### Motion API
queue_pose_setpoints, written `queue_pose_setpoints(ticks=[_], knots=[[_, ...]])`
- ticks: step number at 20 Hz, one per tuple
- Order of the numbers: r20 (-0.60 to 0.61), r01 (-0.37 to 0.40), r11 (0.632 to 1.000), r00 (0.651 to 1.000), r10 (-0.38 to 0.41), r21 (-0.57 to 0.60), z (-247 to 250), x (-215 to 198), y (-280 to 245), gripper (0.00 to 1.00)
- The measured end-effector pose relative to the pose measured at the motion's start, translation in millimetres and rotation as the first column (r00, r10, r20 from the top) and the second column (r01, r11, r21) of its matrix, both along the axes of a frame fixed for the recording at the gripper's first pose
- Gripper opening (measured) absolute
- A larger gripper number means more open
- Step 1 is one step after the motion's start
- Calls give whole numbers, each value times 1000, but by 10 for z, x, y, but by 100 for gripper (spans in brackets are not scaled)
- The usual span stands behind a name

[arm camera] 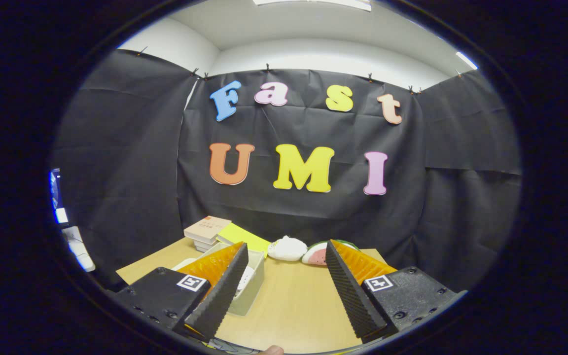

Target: Open the storage box then place both shoes into the box .Put the left shoe in first, then the right shoe, with the right side of both shoes facing outward in a uniform manner.

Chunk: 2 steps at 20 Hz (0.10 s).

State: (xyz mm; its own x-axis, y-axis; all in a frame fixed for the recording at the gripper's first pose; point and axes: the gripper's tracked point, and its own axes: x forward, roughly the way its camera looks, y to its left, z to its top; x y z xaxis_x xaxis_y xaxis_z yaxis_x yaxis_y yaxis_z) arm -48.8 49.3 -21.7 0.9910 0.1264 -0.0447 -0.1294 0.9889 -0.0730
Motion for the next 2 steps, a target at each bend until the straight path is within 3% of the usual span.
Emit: queue_pose_setpoints(ticks=[2], knots=[[-24, 22, 999, 999, -22, 29, -43, 57, -97, 100]])
